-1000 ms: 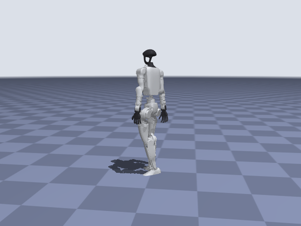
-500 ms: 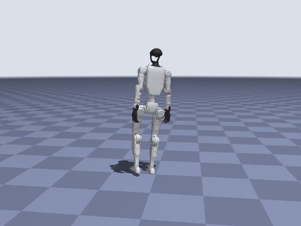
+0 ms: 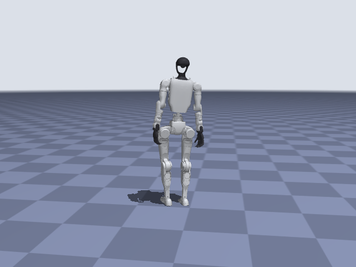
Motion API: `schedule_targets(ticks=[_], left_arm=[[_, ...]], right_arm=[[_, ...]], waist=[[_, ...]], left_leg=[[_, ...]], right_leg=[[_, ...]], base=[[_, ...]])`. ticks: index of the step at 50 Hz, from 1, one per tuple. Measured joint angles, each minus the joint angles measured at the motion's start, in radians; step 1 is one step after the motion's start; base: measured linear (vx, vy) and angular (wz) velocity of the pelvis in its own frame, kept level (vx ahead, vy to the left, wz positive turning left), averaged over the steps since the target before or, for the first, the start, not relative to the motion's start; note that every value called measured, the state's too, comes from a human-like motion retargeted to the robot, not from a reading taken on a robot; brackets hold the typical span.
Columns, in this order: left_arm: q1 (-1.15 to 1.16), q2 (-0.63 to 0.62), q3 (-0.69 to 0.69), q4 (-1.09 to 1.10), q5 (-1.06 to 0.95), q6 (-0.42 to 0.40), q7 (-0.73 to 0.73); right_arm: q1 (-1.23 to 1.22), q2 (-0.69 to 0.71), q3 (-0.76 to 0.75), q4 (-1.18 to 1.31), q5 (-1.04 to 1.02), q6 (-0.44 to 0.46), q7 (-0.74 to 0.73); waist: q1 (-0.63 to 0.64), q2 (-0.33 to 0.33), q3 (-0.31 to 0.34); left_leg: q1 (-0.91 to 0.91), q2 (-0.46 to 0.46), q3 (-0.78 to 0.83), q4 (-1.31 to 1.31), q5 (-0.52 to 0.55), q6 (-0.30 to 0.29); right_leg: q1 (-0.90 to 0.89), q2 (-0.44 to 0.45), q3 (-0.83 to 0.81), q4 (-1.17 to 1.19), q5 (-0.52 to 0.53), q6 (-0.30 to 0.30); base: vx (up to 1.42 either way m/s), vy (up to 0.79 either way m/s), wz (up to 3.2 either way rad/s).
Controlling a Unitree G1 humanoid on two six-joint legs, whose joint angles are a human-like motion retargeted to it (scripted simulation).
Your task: In place motions
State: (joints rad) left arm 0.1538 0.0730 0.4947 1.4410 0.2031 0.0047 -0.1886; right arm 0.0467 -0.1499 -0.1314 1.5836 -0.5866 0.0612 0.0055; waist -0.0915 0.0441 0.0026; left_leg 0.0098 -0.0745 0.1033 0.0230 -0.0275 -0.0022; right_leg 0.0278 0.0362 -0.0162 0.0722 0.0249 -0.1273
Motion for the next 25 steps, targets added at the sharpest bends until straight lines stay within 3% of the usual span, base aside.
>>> schedule_targets(ticks=[15,25], left_arm=[[0.011,0.002,-0.033,0.076,0.030,0.012,-0.007],[-0.029,0.020,-0.084,0.086,0.032,0.007,-0.002]], right_arm=[[-0.076,0.014,0.032,-0.147,-0.006,-0.045,0.108],[-0.115,0.027,0.081,-0.198,-0.016,-0.065,0.134]], waist=[[0.002,0.002,-0.004],[-0.030,-0.036,0.061]], left_leg=[[0.013,-0.016,0.080,-0.016,0.006,0.046],[0.001,-0.010,0.199,-0.041,0.025,0.063]], right_leg=[[-0.052,-0.014,0.066,0.043,-0.001,0.025],[-0.124,0.009,0.147,0.061,0.045,0.046]], base=[[0.04,0.08,-0.27],[-0.11,-0.01,-0.60]])
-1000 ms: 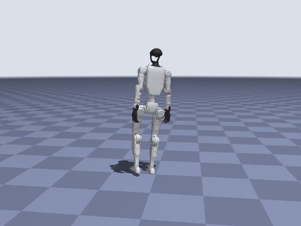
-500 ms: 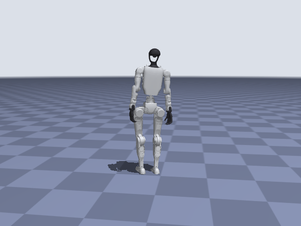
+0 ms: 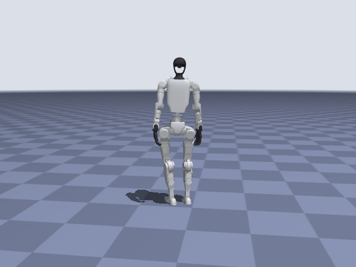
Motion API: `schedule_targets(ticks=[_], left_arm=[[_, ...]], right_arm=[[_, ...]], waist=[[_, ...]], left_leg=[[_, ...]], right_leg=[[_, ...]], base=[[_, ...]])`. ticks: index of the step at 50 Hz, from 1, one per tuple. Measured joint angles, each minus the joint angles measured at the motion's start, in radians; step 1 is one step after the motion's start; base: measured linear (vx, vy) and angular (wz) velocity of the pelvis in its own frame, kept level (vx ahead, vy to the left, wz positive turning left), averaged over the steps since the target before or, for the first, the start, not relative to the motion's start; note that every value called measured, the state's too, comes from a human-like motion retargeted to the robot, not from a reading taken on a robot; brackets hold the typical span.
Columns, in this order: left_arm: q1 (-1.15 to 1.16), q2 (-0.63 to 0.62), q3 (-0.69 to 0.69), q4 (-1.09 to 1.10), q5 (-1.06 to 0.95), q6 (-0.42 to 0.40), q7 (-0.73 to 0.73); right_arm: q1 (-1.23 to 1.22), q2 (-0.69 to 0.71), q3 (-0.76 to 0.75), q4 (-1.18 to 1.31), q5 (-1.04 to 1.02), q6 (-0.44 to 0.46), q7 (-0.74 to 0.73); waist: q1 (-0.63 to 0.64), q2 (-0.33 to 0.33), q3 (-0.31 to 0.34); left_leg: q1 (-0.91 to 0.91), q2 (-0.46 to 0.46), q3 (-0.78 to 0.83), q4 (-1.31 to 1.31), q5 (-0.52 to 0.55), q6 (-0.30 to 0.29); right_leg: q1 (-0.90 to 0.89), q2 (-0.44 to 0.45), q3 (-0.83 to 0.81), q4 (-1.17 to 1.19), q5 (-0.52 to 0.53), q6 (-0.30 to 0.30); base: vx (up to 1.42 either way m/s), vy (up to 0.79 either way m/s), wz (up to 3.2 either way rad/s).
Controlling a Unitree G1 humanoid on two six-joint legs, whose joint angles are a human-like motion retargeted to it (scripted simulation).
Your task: In place motions
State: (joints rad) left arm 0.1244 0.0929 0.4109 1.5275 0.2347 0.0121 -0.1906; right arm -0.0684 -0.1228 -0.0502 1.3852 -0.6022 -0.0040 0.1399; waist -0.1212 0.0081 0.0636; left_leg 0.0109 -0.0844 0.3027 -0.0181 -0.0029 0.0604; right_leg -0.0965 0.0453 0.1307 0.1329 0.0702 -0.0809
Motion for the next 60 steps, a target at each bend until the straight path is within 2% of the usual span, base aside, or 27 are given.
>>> schedule_targets(ticks=[5,7,10,15,18,20,23,26,33,45,51,54,57,60], left_arm=[[-0.033,0.028,-0.021,0.006,-0.017,-0.008,-0.030],[-0.052,0.046,-0.030,0.010,-0.016,-0.004,-0.042],[-0.071,0.067,-0.052,0.011,-0.013,-0.003,-0.048],[-0.083,0.063,-0.045,0.007,-0.060,-0.022,-0.005],[-0.079,0.044,-0.028,-0.013,-0.072,-0.008,-0.036],[-0.065,0.018,0.000,-0.042,-0.073,-0.003,-0.040],[-0.041,-0.028,0.038,-0.083,-0.116,-0.027,-0.010],[-0.034,-0.061,0.073,-0.093,-0.155,-0.044,0.001],[-0.047,-0.035,0.045,-0.032,-0.134,0.003,-0.028],[-0.038,-0.028,0.055,-0.025,-0.106,0.003,0.012],[-0.017,-0.023,0.074,-0.028,-0.095,0.001,0.032],[-0.013,-0.016,0.078,-0.033,-0.090,-0.003,0.050],[-0.019,-0.012,0.067,-0.037,-0.094,-0.004,0.059],[-0.026,-0.025,0.060,-0.047,-0.109,-0.008,0.069]], right_arm=[[0.001,0.004,0.036,-0.012,-0.016,-0.008,-0.008],[-0.002,0.004,0.039,0.001,-0.021,-0.008,-0.020],[0.005,-0.002,0.035,0.028,-0.024,-0.005,-0.044],[0.021,-0.025,0.001,0.097,-0.019,0.014,-0.094],[0.023,-0.040,-0.019,0.134,-0.003,0.027,-0.120],[0.025,-0.047,-0.033,0.150,0.012,0.030,-0.131],[0.035,-0.052,-0.048,0.158,0.035,0.032,-0.129],[0.049,-0.047,-0.058,0.151,0.048,0.031,-0.126],[0.078,-0.034,-0.072,0.149,0.031,0.037,-0.105],[0.061,-0.015,-0.063,0.064,0.017,0.029,-0.047],[0.055,0.001,-0.045,0.039,0.022,0.025,-0.027],[0.050,0.006,-0.043,0.044,0.018,0.026,-0.024],[0.053,-0.001,-0.059,0.054,0.010,0.027,-0.027],[0.062,-0.020,-0.079,0.073,0.007,0.033,-0.042]], waist=[[-0.033,-0.032,0.042],[-0.037,-0.039,0.056],[-0.031,-0.040,0.065],[-0.005,-0.027,0.050],[0.001,-0.016,0.040],[0.003,-0.010,0.035],[-0.008,-0.006,0.023],[-0.028,-0.017,0.011],[-0.027,-0.048,-0.014],[-0.054,-0.041,-0.039],[-0.063,-0.072,-0.055],[-0.055,-0.110,-0.055],[-0.080,-0.114,-0.059],[-0.067,-0.105,-0.059]], left_leg=[[-0.002,0.016,0.093,-0.014,0.003,0.003],[-0.004,0.033,0.139,-0.020,0.003,0.002],[-0.008,0.065,0.213,-0.023,0.000,-0.002],[-0.019,0.110,0.323,-0.020,-0.015,-0.013],[-0.019,0.130,0.380,-0.017,-0.028,-0.017],[-0.016,0.137,0.406,-0.018,-0.036,-0.019],[-0.010,0.142,0.448,-0.017,-0.045,-0.026],[-0.004,0.132,0.479,-0.012,-0.054,-0.032],[0.030,0.120,0.535,0.013,-0.061,-0.054],[0.094,0.160,0.621,0.087,-0.060,-0.096],[0.124,0.197,0.622,0.219,-0.038,-0.079],[0.081,0.233,0.534,0.401,-0.039,-0.008],[-0.014,0.238,0.305,0.577,-0.066,0.071],[-0.101,0.173,0.041,0.656,-0.081,0.029]], right_leg=[[-0.030,0.017,0.033,-0.014,-0.002,0.030],[-0.046,0.014,-0.011,-0.007,-0.033,0.006],[-0.055,-0.038,-0.220,0.001,-0.108,-0.028],[-0.007,-0.169,-0.734,0.025,-0.201,0.010],[0.035,-0.195,-0.899,0.042,-0.213,0.008],[0.053,-0.199,-0.933,0.053,-0.210,-0.001],[0.069,-0.192,-0.897,0.055,-0.186,-0.017],[0.095,-0.172,-0.852,0.018,-0.184,0.005],[0.106,-0.119,-0.711,-0.101,-0.124,0.032],[0.100,-0.074,-0.571,-0.129,-0.079,-0.004],[0.112,-0.085,-0.485,-0.127,-0.059,-0.019],[0.124,-0.116,-0.436,-0.127,-0.046,-0.016],[0.131,-0.123,-0.439,-0.130,-0.037,-0.016],[0.129,-0.120,-0.416,-0.131,-0.027,-0.020]], base=[[-0.18,-0.07,-0.97],[-0.21,-0.08,-1.21],[-0.20,-0.07,-1.39],[-0.15,-0.06,-1.50],[-0.13,-0.04,-1.54],[-0.11,-0.06,-1.50],[-0.06,-0.06,-1.22],[-0.10,-0.17,-0.83],[-0.03,-0.16,-0.63],[-0.04,-0.18,-0.62],[0.01,-0.18,-0.81],[0.02,-0.16,-0.95],[0.02,-0.08,-0.15],[0.00,-0.02,-0.66]])
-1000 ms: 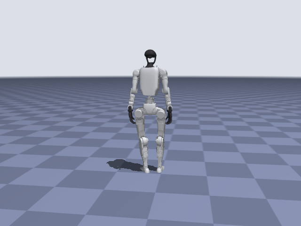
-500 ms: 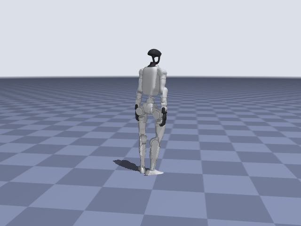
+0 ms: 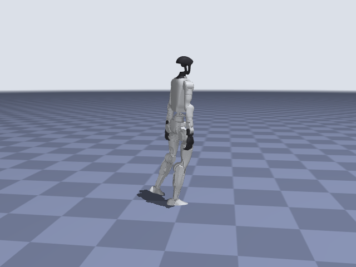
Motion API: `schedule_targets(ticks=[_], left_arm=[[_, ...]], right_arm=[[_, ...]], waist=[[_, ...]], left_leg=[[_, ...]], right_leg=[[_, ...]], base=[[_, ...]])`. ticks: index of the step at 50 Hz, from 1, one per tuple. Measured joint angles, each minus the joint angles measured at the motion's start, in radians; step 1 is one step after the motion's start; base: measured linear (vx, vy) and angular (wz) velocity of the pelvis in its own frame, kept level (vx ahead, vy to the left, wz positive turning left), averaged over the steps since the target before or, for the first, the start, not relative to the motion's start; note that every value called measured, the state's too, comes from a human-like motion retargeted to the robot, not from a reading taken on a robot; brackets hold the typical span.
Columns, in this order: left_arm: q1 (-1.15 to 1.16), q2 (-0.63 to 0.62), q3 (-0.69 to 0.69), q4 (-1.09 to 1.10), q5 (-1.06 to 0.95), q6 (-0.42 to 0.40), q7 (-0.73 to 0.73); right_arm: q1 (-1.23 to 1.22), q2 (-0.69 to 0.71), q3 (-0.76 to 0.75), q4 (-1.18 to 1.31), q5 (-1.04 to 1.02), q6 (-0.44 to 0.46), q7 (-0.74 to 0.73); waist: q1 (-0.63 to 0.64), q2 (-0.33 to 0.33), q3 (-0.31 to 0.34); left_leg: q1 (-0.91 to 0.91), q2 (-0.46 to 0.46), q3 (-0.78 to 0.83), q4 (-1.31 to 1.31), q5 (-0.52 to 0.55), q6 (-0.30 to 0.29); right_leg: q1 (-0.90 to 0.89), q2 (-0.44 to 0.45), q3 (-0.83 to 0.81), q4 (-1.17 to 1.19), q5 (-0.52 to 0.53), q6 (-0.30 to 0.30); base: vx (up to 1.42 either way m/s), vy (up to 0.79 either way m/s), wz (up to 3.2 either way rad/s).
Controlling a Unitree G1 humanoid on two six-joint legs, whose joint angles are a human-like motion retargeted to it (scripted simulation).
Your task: In place motions
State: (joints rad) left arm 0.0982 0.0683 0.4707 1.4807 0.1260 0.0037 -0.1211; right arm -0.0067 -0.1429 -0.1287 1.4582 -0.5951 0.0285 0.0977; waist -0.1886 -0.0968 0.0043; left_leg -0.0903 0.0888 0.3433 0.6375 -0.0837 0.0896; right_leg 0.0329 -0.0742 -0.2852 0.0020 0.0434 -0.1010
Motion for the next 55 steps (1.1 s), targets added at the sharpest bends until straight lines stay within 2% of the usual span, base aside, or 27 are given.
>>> schedule_targets(ticks=[3,5,10,12,15,20,26,33,42,55], left_arm=[[-0.005,-0.020,-0.002,-0.018,-0.014,-0.014,0.003],[-0.005,-0.029,-0.006,-0.032,-0.007,-0.015,0.001],[0.006,-0.025,-0.036,-0.044,0.060,-0.004,0.005],[0.019,-0.019,-0.050,-0.040,0.089,0.001,0.011],[0.027,-0.008,-0.053,-0.025,0.129,0.014,0.014],[0.035,0.006,-0.035,-0.019,0.155,0.031,0.051],[0.044,-0.003,-0.001,0.017,0.113,0.023,0.067],[0.017,-0.002,0.016,0.025,0.071,0.011,0.038],[0.011,-0.003,-0.016,0.014,0.099,0.002,0.029],[0.005,0.005,-0.020,0.000,0.116,0.002,0.011]], right_arm=[[0.004,-0.024,-0.022,0.028,0.004,0.010,-0.024],[0.005,-0.039,-0.039,0.048,0.012,0.018,-0.039],[0.018,-0.068,-0.076,0.082,0.039,0.033,-0.059],[0.029,-0.072,-0.084,0.089,0.050,0.037,-0.067],[0.036,-0.071,-0.084,0.096,0.063,0.042,-0.073],[0.054,-0.039,-0.083,0.097,0.098,0.029,-0.070],[0.079,-0.019,-0.065,0.100,0.064,0.036,-0.067],[0.049,0.001,-0.015,0.083,0.057,0.033,-0.053],[0.038,-0.009,-0.003,0.051,0.025,0.021,-0.045],[0.024,-0.018,-0.014,0.077,0.074,0.024,-0.043]], waist=[[0.057,-0.003,0.015],[0.079,0.015,0.022],[0.093,0.093,0.025],[0.086,0.107,0.022],[0.044,0.121,0.006],[0.036,0.132,0.011],[0.051,0.168,-0.042],[-0.002,0.151,-0.012],[0.031,0.156,-0.031],[0.025,0.163,-0.028]], left_leg=[[-0.035,-0.092,-0.155,-0.021,-0.036,-0.059],[-0.030,-0.131,-0.197,-0.104,-0.052,-0.069],[-0.006,-0.156,-0.335,-0.405,-0.028,-0.154],[0.004,-0.165,-0.342,-0.478,0.021,-0.119],[0.020,-0.128,-0.248,-0.491,0.023,-0.148],[0.076,-0.128,-0.201,-0.577,0.053,-0.132],[0.086,-0.122,-0.158,-0.632,0.054,-0.113],[0.094,-0.147,-0.174,-0.628,0.054,-0.091],[0.097,-0.140,-0.125,-0.639,0.056,-0.083],[0.096,-0.121,-0.125,-0.642,0.097,-0.118]], right_leg=[[-0.001,-0.009,0.074,0.003,0.013,0.001],[-0.003,0.006,0.112,0.004,0.019,0.001],[-0.004,0.078,0.159,0.005,0.024,-0.003],[0.002,0.090,0.181,0.007,0.023,-0.003],[-0.007,0.094,0.185,0.012,0.018,-0.004],[-0.012,0.101,0.226,0.025,0.016,0.000],[-0.055,0.122,0.273,0.032,0.024,0.019],[-0.067,0.112,0.259,0.042,0.038,0.021],[-0.076,0.111,0.305,0.041,0.046,0.045],[-0.066,0.120,0.274,0.040,0.053,0.036]], base=[[-0.01,0.05,-1.45],[0.02,0.08,-1.21],[0.08,0.09,-0.88],[0.12,0.10,-0.52],[0.10,0.11,-0.14],[0.07,0.09,-0.54],[0.11,0.09,-0.50],[0.00,0.03,-0.06],[0.02,0.02,-0.25],[-0.01,-0.01,0.10]])
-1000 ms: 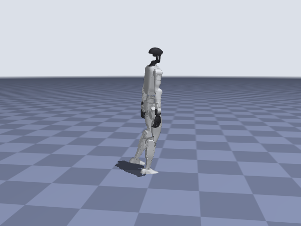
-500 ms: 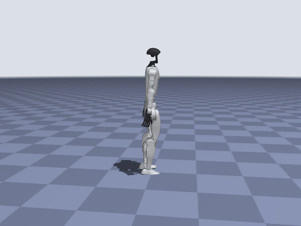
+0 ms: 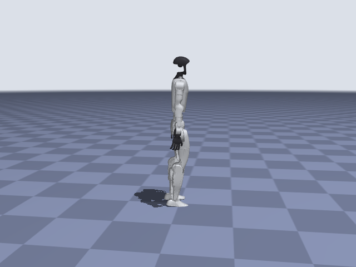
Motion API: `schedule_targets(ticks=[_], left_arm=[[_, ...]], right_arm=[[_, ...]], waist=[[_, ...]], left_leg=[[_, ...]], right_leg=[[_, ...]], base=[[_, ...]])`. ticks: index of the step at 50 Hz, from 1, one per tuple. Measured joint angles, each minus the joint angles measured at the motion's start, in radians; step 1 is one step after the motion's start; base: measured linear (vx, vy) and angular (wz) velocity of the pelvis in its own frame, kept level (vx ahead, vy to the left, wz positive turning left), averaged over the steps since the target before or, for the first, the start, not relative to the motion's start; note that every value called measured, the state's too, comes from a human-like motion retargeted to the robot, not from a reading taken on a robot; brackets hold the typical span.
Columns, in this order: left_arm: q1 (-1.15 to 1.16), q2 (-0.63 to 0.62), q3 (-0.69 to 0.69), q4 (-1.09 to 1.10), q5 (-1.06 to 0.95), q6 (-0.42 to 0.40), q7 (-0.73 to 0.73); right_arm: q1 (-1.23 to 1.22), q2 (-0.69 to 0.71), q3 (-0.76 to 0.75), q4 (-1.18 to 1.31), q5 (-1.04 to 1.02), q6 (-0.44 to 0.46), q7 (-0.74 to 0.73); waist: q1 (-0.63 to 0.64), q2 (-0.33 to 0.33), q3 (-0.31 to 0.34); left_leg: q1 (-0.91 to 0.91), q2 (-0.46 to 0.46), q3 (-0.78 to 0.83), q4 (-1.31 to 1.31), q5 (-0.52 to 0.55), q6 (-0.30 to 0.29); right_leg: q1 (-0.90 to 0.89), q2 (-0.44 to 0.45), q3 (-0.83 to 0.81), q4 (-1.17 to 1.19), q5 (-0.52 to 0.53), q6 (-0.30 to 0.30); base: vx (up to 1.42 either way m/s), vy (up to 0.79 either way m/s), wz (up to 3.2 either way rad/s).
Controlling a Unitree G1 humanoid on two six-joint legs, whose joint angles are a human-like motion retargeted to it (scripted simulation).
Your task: In place motions
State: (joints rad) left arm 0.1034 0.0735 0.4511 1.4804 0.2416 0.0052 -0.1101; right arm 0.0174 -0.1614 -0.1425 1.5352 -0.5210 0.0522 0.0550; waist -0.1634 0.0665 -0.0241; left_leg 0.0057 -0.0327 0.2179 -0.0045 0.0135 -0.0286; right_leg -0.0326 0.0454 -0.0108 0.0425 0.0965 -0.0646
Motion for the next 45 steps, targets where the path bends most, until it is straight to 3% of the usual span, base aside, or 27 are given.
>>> schedule_targets(ticks=[11,18,20,27,30,35,39,45], left_arm=[[-0.003,0.016,-0.007,-0.050,-0.005,-0.004,-0.016],[-0.015,0.009,-0.011,-0.058,-0.024,-0.008,-0.013],[-0.007,0.003,-0.017,-0.054,-0.027,-0.011,-0.006],[0.045,-0.018,0.008,-0.016,-0.014,-0.016,0.011],[0.063,-0.015,0.026,0.012,-0.005,-0.009,0.016],[0.087,-0.005,0.042,0.051,0.004,0.001,0.032],[0.109,-0.014,0.069,0.049,-0.001,0.000,0.034],[0.114,-0.037,0.110,0.033,-0.032,-0.007,0.033]], right_arm=[[0.007,-0.011,0.004,0.010,0.002,0.006,0.001],[-0.012,-0.042,-0.014,-0.004,0.002,-0.001,0.008],[-0.009,-0.055,-0.020,-0.001,-0.003,0.000,0.011],[0.011,-0.082,-0.042,0.004,-0.016,0.010,-0.021],[0.017,-0.079,-0.052,0.008,0.002,0.008,-0.024],[0.035,-0.064,-0.071,0.004,0.019,0.007,-0.007],[0.042,-0.054,-0.060,0.000,0.017,0.005,-0.007],[0.017,-0.022,-0.029,-0.032,0.029,-0.004,0.011]], waist=[[0.049,-0.021,0.037],[0.089,-0.037,0.100],[0.096,-0.044,0.102],[0.082,-0.080,0.063],[0.059,-0.103,0.041],[0.075,-0.106,0.011],[0.125,-0.065,-0.006],[0.172,-0.066,-0.002]], left_leg=[[-0.060,-0.008,-0.134,0.028,0.057,-0.025],[-0.129,-0.037,-0.253,0.069,0.111,-0.049],[-0.146,-0.019,-0.173,0.094,0.100,-0.030],[-0.103,0.106,0.471,0.197,-0.032,0.096],[-0.077,0.120,0.610,0.265,-0.077,0.118],[-0.046,0.098,0.611,0.283,-0.097,0.148],[-0.014,0.063,0.533,0.145,-0.057,0.097],[-0.016,0.008,0.416,0.052,-0.020,0.147]], right_leg=[[0.035,-0.016,-0.118,-0.026,0.005,-0.014],[0.060,-0.053,-0.256,-0.048,0.006,-0.011],[0.064,-0.071,-0.305,-0.055,0.003,-0.009],[0.064,-0.147,-0.464,-0.056,-0.024,-0.001],[0.068,-0.185,-0.530,-0.047,-0.047,0.004],[0.087,-0.193,-0.616,-0.039,-0.080,0.012],[0.102,-0.138,-0.649,-0.034,-0.101,0.012],[0.130,-0.146,-0.706,-0.011,-0.121,0.022]], base=[[-0.09,-0.08,0.62],[-0.21,-0.06,1.09],[-0.15,-0.04,1.50],[-0.08,0.01,1.65],[0.00,0.03,1.80],[0.07,0.07,1.43],[0.13,0.13,0.73],[0.09,0.14,0.58]])
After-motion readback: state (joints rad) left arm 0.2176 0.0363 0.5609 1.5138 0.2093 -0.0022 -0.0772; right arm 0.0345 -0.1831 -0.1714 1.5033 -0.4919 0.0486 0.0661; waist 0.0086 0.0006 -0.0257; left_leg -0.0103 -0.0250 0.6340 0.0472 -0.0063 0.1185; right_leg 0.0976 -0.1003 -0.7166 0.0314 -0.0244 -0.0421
